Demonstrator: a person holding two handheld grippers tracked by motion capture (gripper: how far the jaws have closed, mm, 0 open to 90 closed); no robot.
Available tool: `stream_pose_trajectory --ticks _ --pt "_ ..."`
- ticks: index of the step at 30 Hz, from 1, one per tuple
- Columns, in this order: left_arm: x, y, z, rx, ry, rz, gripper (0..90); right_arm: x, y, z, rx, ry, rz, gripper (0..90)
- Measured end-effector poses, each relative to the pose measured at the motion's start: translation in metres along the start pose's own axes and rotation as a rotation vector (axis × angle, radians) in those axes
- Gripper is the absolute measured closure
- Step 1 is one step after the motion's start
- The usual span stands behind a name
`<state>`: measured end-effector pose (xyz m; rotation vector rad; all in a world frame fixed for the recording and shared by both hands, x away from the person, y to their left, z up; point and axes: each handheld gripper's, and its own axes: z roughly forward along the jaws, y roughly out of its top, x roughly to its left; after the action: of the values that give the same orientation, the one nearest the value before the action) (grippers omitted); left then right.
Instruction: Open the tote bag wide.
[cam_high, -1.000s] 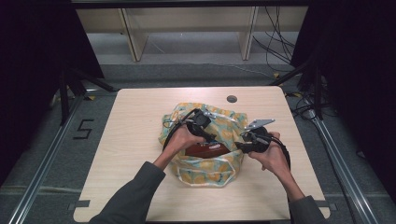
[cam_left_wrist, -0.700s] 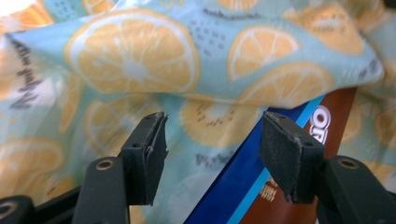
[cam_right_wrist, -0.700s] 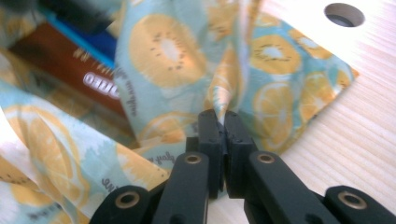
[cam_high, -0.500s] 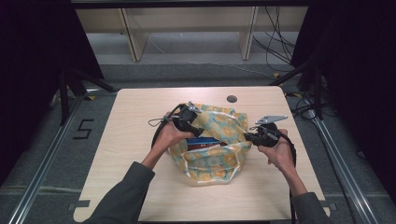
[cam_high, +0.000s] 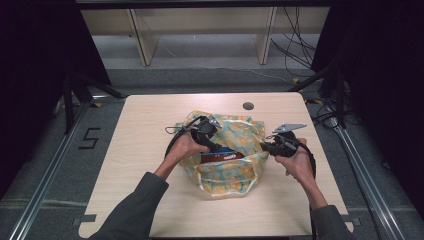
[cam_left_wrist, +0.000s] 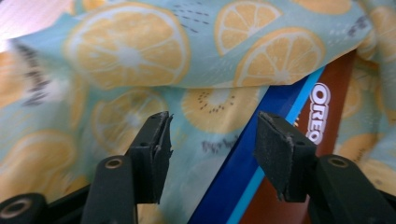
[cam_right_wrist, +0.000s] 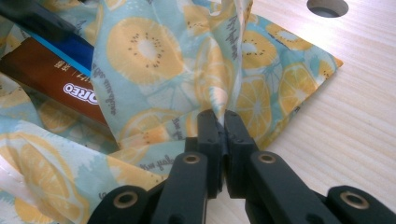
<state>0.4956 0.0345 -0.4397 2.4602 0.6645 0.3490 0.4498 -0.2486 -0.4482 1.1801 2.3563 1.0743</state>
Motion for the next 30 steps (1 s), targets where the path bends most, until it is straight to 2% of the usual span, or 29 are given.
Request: stream_pose_trajectory --ticks 2,3,5,8,10,11,13,14,15,16,17,18,19,20,21,22,23,24,25,27,28,29,30 --pt "-0.001 0.000 0.004 0.016 -0.002 0.004 43.4 -0.002 0.001 0.000 0.001 0.014 -0.001 87.6" --pt "-0.001 0.000 0.005 0.014 -0.004 0.018 43.9 0.000 -0.001 0.003 -0.044 0.008 0.028 87.5" --pt "0.001 0.000 0.004 0.015 -0.001 0.025 47.9 -0.001 0.000 -0.002 0.010 0.012 0.027 87.4" --pt "0.007 -0.001 0.003 -0.001 0.008 0.010 60.9 -0.001 0.000 -0.001 0.007 0.014 0.032 87.3" --pt "0.010 -0.002 0.002 -0.022 0.023 0.019 72.4 -0.001 0.001 -0.001 0.000 0.014 0.020 87.3" --pt "0.012 -0.003 0.002 -0.044 0.029 0.011 80.1 -0.002 0.001 0.000 -0.005 0.013 0.009 87.3" --pt "0.014 -0.003 0.001 -0.073 0.033 -0.025 88.9 -0.003 0.002 0.000 -0.010 0.013 0.000 87.3" --pt "0.016 -0.003 0.000 -0.077 0.020 -0.031 89.7 -0.001 0.002 -0.001 -0.006 0.015 0.019 87.4" --pt "0.017 -0.003 -0.003 -0.085 0.012 -0.033 89.8 -0.002 0.003 -0.001 -0.016 0.010 0.018 87.5" --pt "0.019 -0.002 -0.006 -0.094 -0.006 -0.038 89.9 -0.003 0.002 0.002 -0.052 0.003 0.021 87.7" --pt "0.021 -0.003 -0.009 -0.117 -0.012 -0.047 89.9 -0.006 0.002 0.000 -0.016 0.006 0.021 88.1" --pt "0.022 -0.003 -0.012 -0.132 -0.014 -0.061 89.9 -0.008 0.001 0.001 -0.015 0.003 0.037 88.5" --pt "0.025 -0.004 -0.017 -0.136 -0.022 -0.050 89.9 -0.012 -0.001 0.004 -0.025 -0.016 0.024 89.0" --pt "0.027 -0.005 -0.021 -0.155 -0.026 -0.049 90.0 -0.015 -0.003 0.005 0.003 -0.028 0.036 89.5" --pt "0.029 -0.006 -0.026 -0.186 -0.033 -0.069 90.0 -0.018 -0.005 0.007 0.024 -0.037 0.058 89.8" --pt "0.031 -0.006 -0.031 -0.199 -0.041 -0.074 90.0 -0.022 -0.009 0.012 0.033 -0.027 0.053 89.9" --pt "0.033 -0.005 -0.035 -0.219 -0.034 -0.081 90.0 -0.023 -0.013 0.017 0.043 -0.045 0.055 89.9" --pt "0.036 -0.004 -0.038 -0.234 -0.044 -0.090 90.0 -0.025 -0.017 0.023 0.032 -0.053 0.068 90.0" --pt "0.038 -0.002 -0.042 -0.238 -0.047 -0.093 90.0 -0.028 -0.018 0.026 0.043 -0.050 0.061 89.9" --pt "0.043 0.005 -0.045 -0.248 -0.025 -0.121 90.0 -0.028 -0.021 0.031 0.100 -0.076 0.082 89.9" --pt "0.046 0.008 -0.045 -0.248 -0.016 -0.124 90.0 -0.028 -0.024 0.036 0.109 -0.091 0.066 89.9" --pt "0.048 0.011 -0.046 -0.253 0.028 -0.129 90.0 -0.027 -0.026 0.039 0.131 -0.092 0.051 89.9" --pt "0.053 0.014 -0.048 -0.249 0.038 -0.141 90.0 -0.025 -0.026 0.040 0.149 -0.094 0.062 89.8"
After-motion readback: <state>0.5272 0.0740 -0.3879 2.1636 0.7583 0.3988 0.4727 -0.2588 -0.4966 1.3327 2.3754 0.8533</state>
